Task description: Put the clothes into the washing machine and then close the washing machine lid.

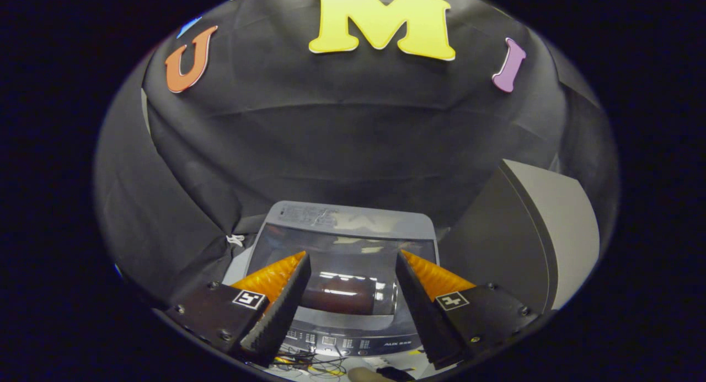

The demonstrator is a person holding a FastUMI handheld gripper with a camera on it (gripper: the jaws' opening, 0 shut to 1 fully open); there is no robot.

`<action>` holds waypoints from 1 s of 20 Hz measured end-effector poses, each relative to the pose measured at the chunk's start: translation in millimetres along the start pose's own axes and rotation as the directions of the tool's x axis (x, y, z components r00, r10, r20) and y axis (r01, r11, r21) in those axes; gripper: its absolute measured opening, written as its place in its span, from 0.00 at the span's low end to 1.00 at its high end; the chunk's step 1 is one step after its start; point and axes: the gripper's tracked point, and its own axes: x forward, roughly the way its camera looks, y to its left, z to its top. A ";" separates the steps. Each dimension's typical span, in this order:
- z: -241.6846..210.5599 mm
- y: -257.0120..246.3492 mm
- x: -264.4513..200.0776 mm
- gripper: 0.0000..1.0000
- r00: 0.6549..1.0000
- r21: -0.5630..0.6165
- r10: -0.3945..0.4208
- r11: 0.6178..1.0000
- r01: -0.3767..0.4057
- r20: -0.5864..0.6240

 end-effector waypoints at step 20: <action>48.8 -45.4 -215.7 0.97 0.912 -0.053 0.131 0.991 -0.120 0.390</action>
